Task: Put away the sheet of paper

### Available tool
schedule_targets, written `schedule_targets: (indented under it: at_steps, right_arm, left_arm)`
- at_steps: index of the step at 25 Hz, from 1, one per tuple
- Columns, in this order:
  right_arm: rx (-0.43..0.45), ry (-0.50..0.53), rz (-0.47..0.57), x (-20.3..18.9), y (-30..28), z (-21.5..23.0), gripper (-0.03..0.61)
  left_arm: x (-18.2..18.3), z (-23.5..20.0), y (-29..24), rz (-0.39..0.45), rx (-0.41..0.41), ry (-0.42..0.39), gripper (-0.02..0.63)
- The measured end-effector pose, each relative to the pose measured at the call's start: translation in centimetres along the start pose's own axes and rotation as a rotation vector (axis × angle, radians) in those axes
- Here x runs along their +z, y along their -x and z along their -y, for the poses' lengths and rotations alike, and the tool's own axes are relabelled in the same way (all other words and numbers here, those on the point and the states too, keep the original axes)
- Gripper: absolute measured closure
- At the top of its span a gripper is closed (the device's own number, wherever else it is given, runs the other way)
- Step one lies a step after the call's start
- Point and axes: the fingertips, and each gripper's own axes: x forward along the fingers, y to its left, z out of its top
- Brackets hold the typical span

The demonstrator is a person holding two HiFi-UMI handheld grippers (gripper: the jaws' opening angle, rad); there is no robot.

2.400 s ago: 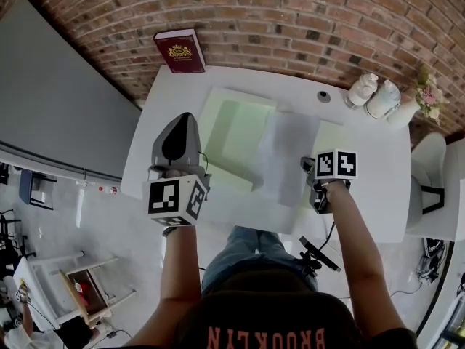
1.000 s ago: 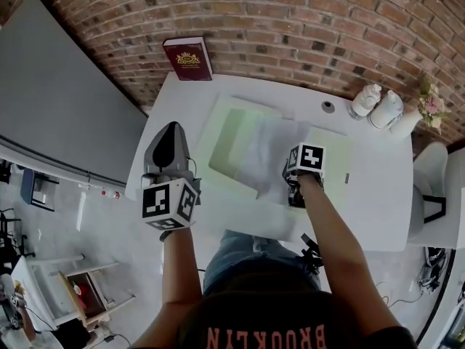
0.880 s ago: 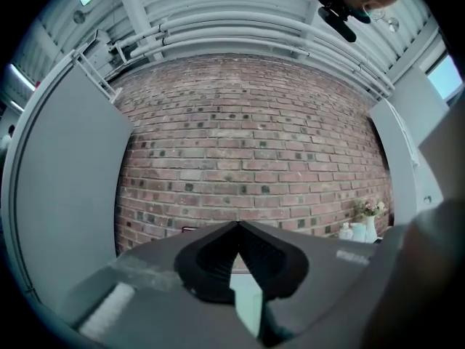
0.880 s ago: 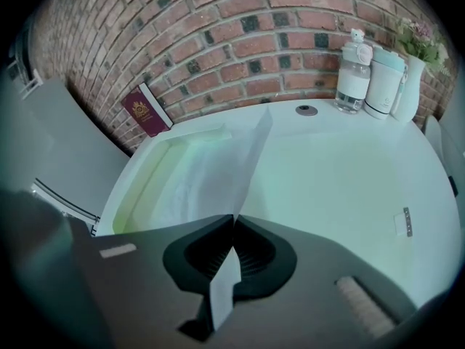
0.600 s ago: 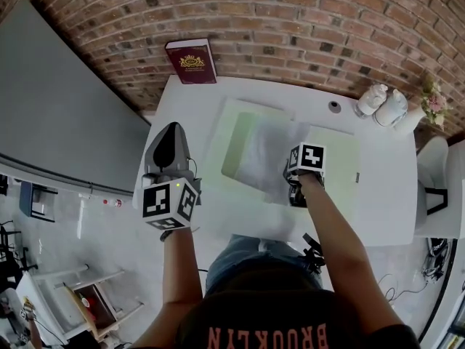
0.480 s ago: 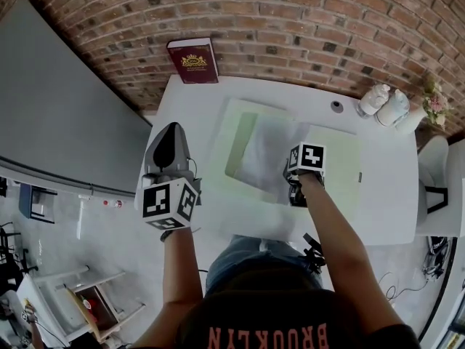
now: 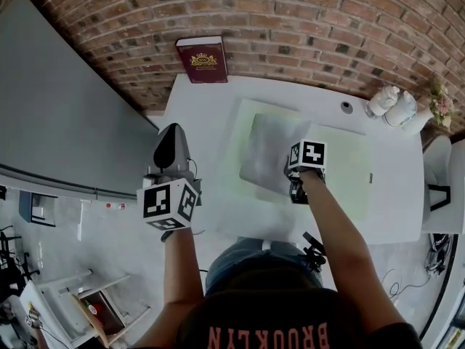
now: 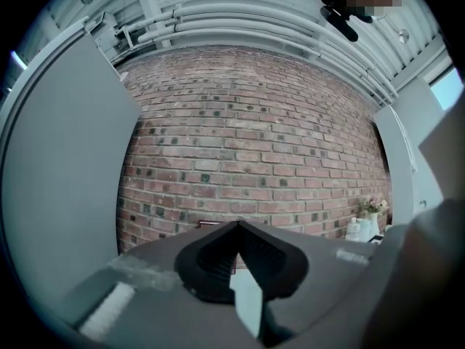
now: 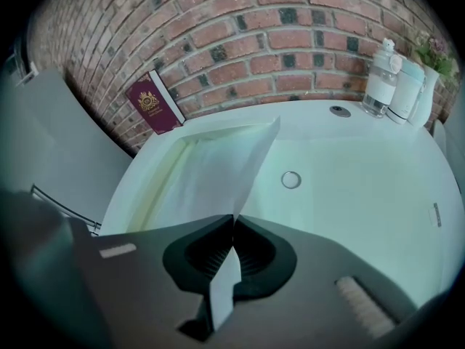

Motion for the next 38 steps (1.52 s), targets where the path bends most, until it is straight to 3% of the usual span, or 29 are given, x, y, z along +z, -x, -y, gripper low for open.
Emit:
schedule_targets:
  at_steps: [13,18,22,27,38]
  right_arm:
    - [0.064,0.108,-0.017,0.7,-1.1,-3.4,0.571]
    - [0.125,0.113,-0.006,1.1,-1.5,-4.6,0.443]
    - [0.083,0.101,0.011,1.4,-1.5,-3.7,0.313]
    - [0.069,0.073,0.034,1.5,-1.3,-2.6,0.229]
    - [0.136,0.043,0.105,2.3,0.9,-0.6,0.225]
  left_arm:
    - [0.0,-3.1,-0.7,0.011,0.003,0.016,0.620]
    - [-0.3,-3.5,-0.9,0.012,-0.001,0.021,0.620]
    - [-0.1,-3.7,-1.1,0.017,0.000,0.026,0.620]
    - [0.0,-3.4,-1.3,0.023,-0.002,0.032,0.620]
    - [0.4,0.0,-1.4,0.028,-0.015,0.034,0.620]
